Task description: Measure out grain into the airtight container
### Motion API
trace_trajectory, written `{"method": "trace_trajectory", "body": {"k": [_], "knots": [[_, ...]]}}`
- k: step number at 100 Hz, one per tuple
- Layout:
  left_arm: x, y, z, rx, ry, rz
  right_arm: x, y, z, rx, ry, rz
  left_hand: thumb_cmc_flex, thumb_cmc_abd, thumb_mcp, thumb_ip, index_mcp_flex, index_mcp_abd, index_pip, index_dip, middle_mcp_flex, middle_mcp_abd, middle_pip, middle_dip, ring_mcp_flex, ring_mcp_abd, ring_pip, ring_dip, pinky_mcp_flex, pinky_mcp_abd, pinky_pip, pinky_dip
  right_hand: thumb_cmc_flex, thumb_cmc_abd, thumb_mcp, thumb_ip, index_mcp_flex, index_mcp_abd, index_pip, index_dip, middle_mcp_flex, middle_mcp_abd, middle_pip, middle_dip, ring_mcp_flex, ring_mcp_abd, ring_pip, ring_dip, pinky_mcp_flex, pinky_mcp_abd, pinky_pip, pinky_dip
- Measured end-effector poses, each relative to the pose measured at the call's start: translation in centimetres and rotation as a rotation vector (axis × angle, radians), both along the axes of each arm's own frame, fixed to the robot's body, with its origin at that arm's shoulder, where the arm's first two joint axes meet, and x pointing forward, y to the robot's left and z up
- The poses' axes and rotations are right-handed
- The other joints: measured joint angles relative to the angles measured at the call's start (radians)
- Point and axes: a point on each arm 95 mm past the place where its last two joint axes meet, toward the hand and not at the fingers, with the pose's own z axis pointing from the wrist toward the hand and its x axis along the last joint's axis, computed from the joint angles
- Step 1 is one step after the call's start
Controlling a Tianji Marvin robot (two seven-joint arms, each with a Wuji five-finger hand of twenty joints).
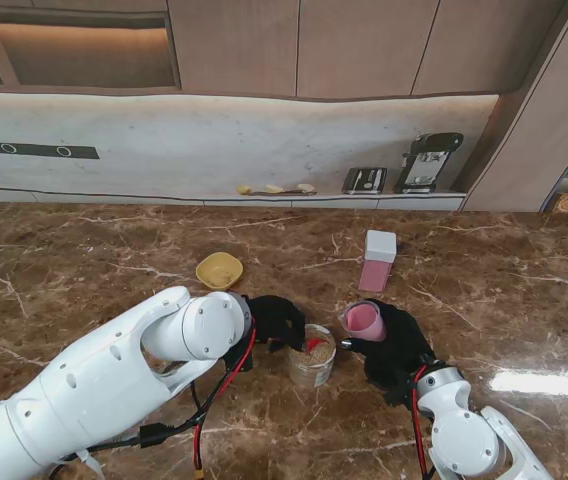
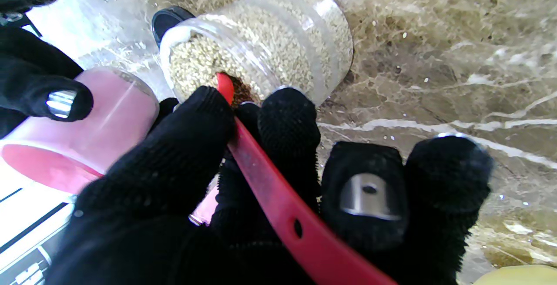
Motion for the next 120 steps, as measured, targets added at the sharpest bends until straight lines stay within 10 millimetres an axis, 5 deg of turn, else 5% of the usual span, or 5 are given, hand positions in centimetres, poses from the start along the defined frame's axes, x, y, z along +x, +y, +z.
{"method": "trace_trajectory", "body": {"k": [120], "knots": [[0.0, 2.4, -0.4, -0.099, 0.056, 0.1, 0.1, 0.1, 0.0, -0.002, 0.0, 0.004, 0.003, 0.01, -0.023, 0.002, 0.0, 0.0, -0.002, -0.001, 0.0, 0.0, 0.0, 0.0, 0.0, 0.0, 0.0, 0.0, -0.014, 0.0, 0.0, 0.0, 0.0, 0.0, 0.0, 0.0, 0.0, 0.0, 0.0, 0.0, 0.0, 0.0, 0.0, 0.0, 0.0, 0.0, -0.001, 0.0, -0.001, 0.0, -0.012, 0.0]]}}
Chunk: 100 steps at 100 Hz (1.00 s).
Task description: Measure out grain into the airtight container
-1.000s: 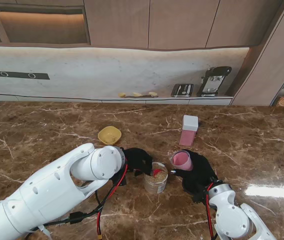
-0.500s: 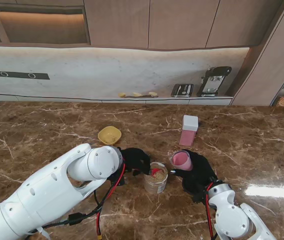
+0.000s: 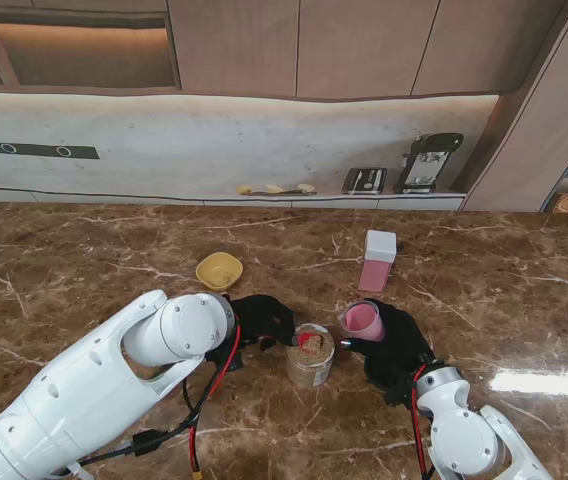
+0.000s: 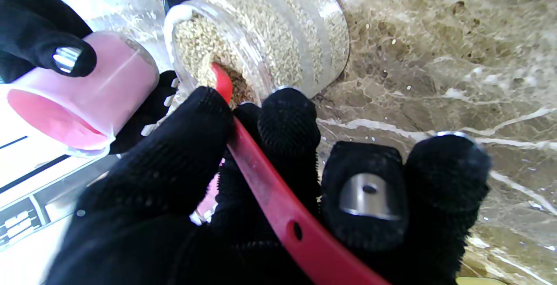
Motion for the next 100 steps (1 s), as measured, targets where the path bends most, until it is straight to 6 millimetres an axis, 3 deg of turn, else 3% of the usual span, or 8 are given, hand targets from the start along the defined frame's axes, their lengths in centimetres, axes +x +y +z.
{"method": "trace_trajectory", "body": {"k": [55, 100], "knots": [[-0.5, 1.2, 0.5, -0.144, 0.005, 0.091, 0.0, 0.0, 0.0, -0.002, 0.001, 0.0, 0.0, 0.001, -0.002, 0.0, 0.0, 0.0, -0.004, 0.009, 0.0, 0.0, 0.0, 0.0, 0.0, 0.0, 0.0, 0.0, 0.0, 0.0, 0.0, 0.0, 0.0, 0.0, 0.0, 0.0, 0.0, 0.0, 0.0, 0.0, 0.0, 0.0, 0.0, 0.0, 0.0, 0.0, 0.0, 0.0, 0.0, 0.0, 0.0, 0.0], [-1.0, 1.4, 2.8, -0.229, -0.041, 0.124, 0.0, 0.0, -0.1, -0.003, 0.004, -0.004, 0.021, 0.009, -0.032, 0.0, 0.0, 0.001, -0.009, 0.009, 0.0, 0.002, 0.0, 0.001, 0.0, 0.0, 0.0, 0.0, 0.0, 0.0, 0.0, 0.0, 0.001, 0.0, 0.0, 0.0, 0.0, 0.0, 0.0, 0.0, 0.0, 0.0, 0.0, 0.0, 0.0, 0.0, 0.0, 0.0, 0.0, 0.0, 0.0, 0.0]]}}
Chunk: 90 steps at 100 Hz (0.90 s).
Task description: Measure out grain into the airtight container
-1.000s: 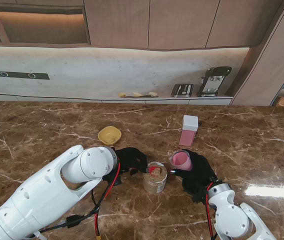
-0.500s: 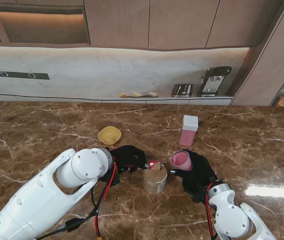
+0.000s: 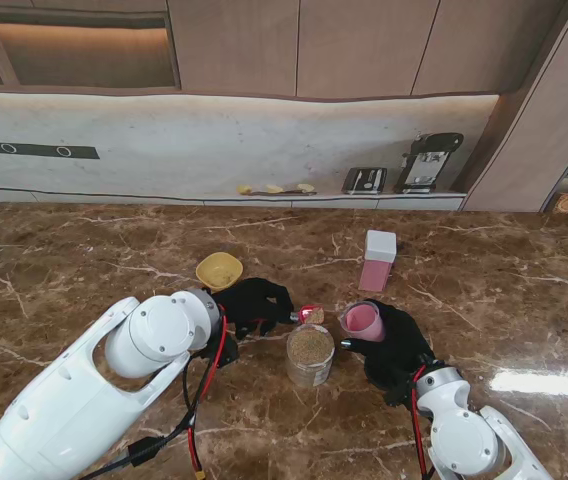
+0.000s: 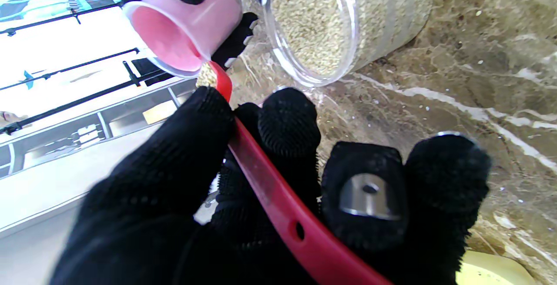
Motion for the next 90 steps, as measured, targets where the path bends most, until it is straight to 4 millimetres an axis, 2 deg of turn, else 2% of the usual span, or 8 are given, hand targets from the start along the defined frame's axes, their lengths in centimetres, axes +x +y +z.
{"method": "trace_trajectory", "body": {"k": [25, 63, 90], "knots": [[0.1, -0.9, 0.9, -0.037, -0.012, -0.004, 0.0, 0.3, 0.0, 0.0, 0.0, 0.004, 0.0, 0.0, 0.0, 0.0, 0.0, 0.0, 0.0, 0.0, 0.0, 0.0, 0.0, 0.0, 0.0, 0.0, 0.0, 0.0, 0.0, 0.0, 0.0, 0.0, 0.001, 0.0, 0.0, 0.0, 0.0, 0.001, 0.0, 0.0, 0.0, 0.0, 0.0, 0.0, 0.0, 0.0, 0.0, 0.0, 0.0, 0.0, 0.0, 0.0], [0.7, -3.7, 1.5, -0.022, -0.055, -0.053, 0.1, 0.7, 0.0, 0.002, -0.006, 0.016, 0.0, 0.0, 0.0, 0.0, 0.0, 0.0, 0.0, 0.0, 0.0, 0.0, 0.0, 0.007, 0.0, 0.0, 0.0, 0.0, 0.0, 0.0, 0.0, 0.0, 0.001, 0.0, 0.0, 0.0, 0.0, 0.001, 0.0, 0.0, 0.0, 0.0, 0.0, 0.0, 0.0, 0.0, 0.0, 0.0, 0.0, 0.0, 0.0, 0.0], [0.8, -5.3, 1.7, 0.128, -0.266, -0.156, 0.1, 0.7, 0.0, 0.012, -0.014, 0.011, 0.0, 0.0, 0.0, 0.0, 0.0, 0.0, 0.0, 0.0, 0.0, 0.001, 0.0, 0.008, 0.0, 0.0, 0.0, 0.0, 0.0, 0.0, 0.0, 0.0, 0.001, 0.0, 0.0, 0.0, 0.0, 0.001, 0.0, 0.0, 0.0, 0.0, 0.0, 0.0, 0.0, 0.0, 0.0, 0.0, 0.0, 0.0, 0.0, 0.0]]}}
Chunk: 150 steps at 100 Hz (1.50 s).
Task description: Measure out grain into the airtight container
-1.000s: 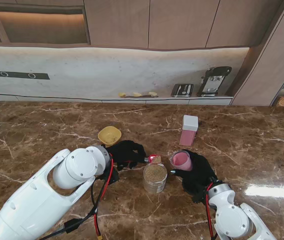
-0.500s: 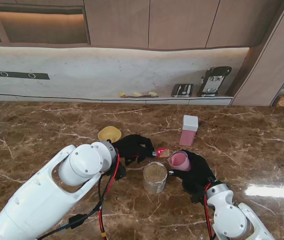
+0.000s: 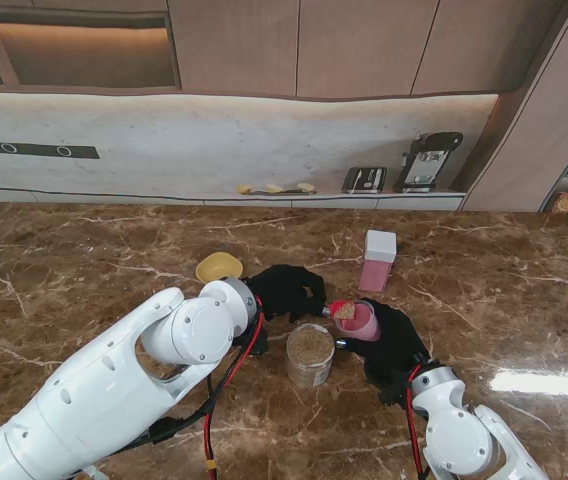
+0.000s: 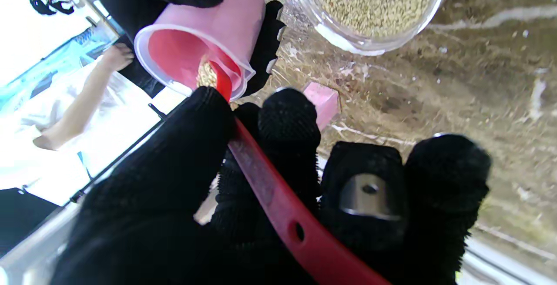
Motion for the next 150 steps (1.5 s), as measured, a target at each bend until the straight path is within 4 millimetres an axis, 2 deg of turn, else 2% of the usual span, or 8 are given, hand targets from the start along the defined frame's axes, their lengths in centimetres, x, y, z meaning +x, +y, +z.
{"method": "trace_trajectory", "body": {"k": [39, 52, 63, 123, 150], "knots": [[-0.6, -1.1, 0.2, 0.138, -0.352, -0.121, 0.0, 0.2, 0.0, 0.011, -0.001, 0.003, 0.0, 0.0, 0.001, 0.0, 0.0, 0.0, 0.0, 0.0, 0.0, 0.0, 0.0, 0.0, 0.0, 0.0, 0.0, 0.0, 0.002, 0.0, 0.0, 0.0, 0.0, 0.0, 0.0, 0.0, 0.0, 0.0, 0.0, 0.0, 0.0, 0.0, 0.0, 0.0, 0.0, 0.0, 0.0, 0.0, 0.0, 0.0, 0.0, 0.0], [-0.9, -1.4, 0.4, 0.116, -0.403, -0.149, 0.0, 0.2, 0.0, 0.012, -0.003, 0.003, 0.0, 0.0, 0.001, 0.0, 0.0, 0.0, 0.0, 0.0, 0.0, 0.0, 0.0, 0.0, 0.0, 0.0, 0.0, 0.0, 0.003, 0.0, 0.0, 0.0, 0.0, 0.0, 0.0, 0.0, 0.0, 0.0, 0.0, 0.0, 0.0, 0.0, 0.0, 0.0, 0.0, 0.0, 0.0, 0.0, 0.0, 0.0, 0.0, 0.0], [-1.1, -1.8, 0.5, 0.169, -0.512, -0.199, 0.0, 0.2, 0.1, 0.012, -0.003, 0.003, -0.001, 0.0, 0.003, 0.0, 0.0, 0.0, 0.0, 0.0, 0.0, 0.0, 0.0, 0.0, 0.0, 0.0, 0.0, 0.0, 0.012, 0.0, 0.0, 0.0, 0.0, 0.0, 0.0, 0.0, 0.0, 0.0, 0.0, 0.0, 0.0, 0.0, 0.0, 0.0, 0.0, 0.0, 0.0, 0.0, 0.0, 0.0, 0.0, 0.0], [-1.3, -2.0, 0.8, 0.277, -0.743, -0.322, 0.1, 0.3, 0.1, 0.012, -0.007, 0.006, -0.012, -0.001, 0.018, 0.0, 0.0, -0.005, 0.0, 0.001, 0.0, -0.013, 0.0, 0.0, 0.0, -0.002, 0.0, 0.0, 0.014, -0.011, 0.0, 0.0, 0.0, 0.0, 0.0, 0.0, 0.0, 0.0, 0.0, 0.0, 0.0, 0.0, 0.0, 0.0, 0.0, 0.0, 0.0, 0.0, 0.0, 0.0, 0.0, 0.0], [-1.0, -2.2, 0.6, 0.275, -0.745, -0.34, 0.1, 0.2, 0.2, 0.012, -0.007, 0.005, -0.035, -0.002, 0.034, -0.001, 0.0, -0.027, 0.0, 0.001, 0.0, -0.016, 0.0, 0.0, 0.0, -0.002, 0.0, 0.0, 0.014, -0.013, 0.0, -0.001, 0.0, 0.0, 0.0, 0.0, 0.0, 0.001, 0.0, 0.0, 0.0, 0.0, 0.0, 0.0, 0.0, 0.0, 0.0, 0.0, 0.0, 0.0, 0.0, 0.0]]}}
